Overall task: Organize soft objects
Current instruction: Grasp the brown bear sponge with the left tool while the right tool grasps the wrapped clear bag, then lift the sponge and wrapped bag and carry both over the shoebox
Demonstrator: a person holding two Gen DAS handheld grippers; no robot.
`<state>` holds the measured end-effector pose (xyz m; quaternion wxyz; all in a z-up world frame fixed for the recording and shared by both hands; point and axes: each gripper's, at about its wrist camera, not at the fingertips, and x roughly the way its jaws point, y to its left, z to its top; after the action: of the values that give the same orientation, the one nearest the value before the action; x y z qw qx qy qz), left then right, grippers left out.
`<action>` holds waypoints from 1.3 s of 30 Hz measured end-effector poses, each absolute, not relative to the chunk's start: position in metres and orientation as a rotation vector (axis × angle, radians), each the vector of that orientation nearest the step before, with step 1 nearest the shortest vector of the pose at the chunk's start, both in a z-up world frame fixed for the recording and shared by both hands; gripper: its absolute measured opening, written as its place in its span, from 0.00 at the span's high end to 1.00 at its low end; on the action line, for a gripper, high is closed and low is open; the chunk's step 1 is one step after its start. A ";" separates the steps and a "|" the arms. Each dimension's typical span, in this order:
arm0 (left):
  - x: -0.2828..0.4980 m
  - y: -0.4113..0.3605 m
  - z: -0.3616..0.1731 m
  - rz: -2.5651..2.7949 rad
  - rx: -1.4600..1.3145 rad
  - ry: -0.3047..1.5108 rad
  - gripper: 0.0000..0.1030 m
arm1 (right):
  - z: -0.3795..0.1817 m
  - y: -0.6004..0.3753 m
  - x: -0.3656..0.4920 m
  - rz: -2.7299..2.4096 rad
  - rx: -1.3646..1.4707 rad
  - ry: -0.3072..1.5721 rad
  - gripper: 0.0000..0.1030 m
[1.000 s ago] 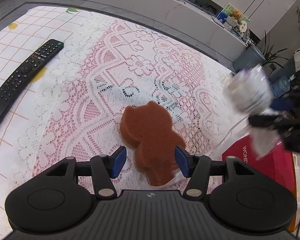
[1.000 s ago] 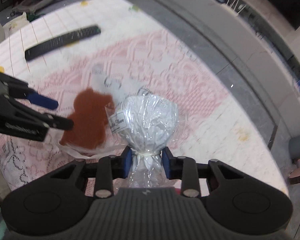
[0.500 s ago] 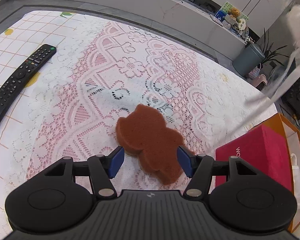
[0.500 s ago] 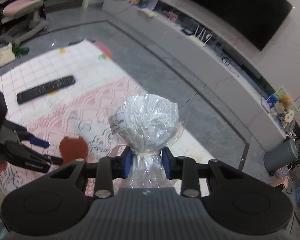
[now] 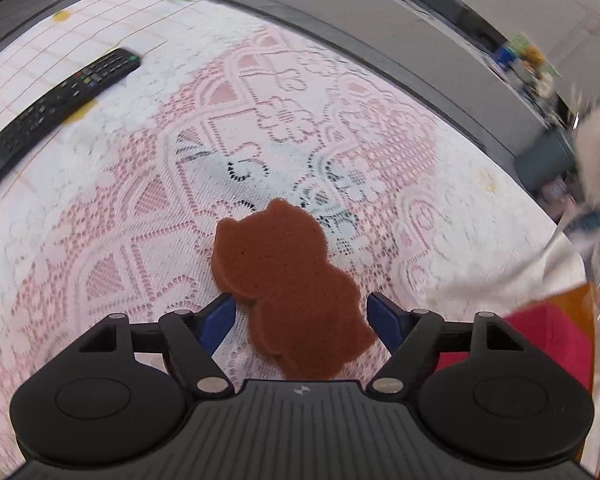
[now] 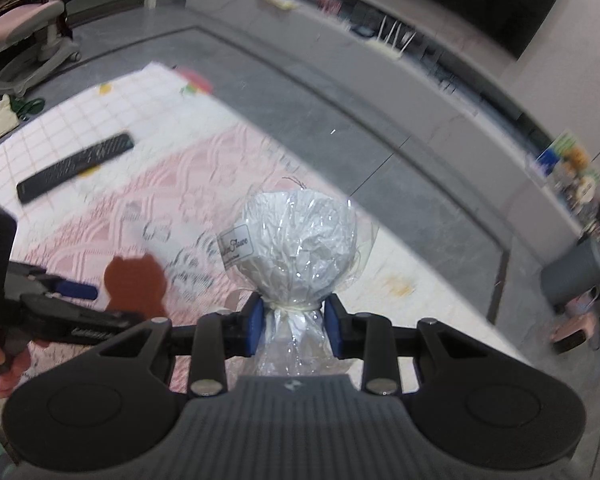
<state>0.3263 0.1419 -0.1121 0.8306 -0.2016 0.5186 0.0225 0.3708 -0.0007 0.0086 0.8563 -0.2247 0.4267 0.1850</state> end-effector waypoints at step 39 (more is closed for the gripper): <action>0.294 0.116 -0.078 0.113 -0.214 0.977 0.27 | -0.011 -0.003 0.342 0.494 -0.398 0.856 0.68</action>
<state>0.2939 0.1163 -0.0781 0.8759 -0.1027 0.4684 0.0544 0.3415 -0.0033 -0.0110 0.8615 -0.1898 0.4078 0.2354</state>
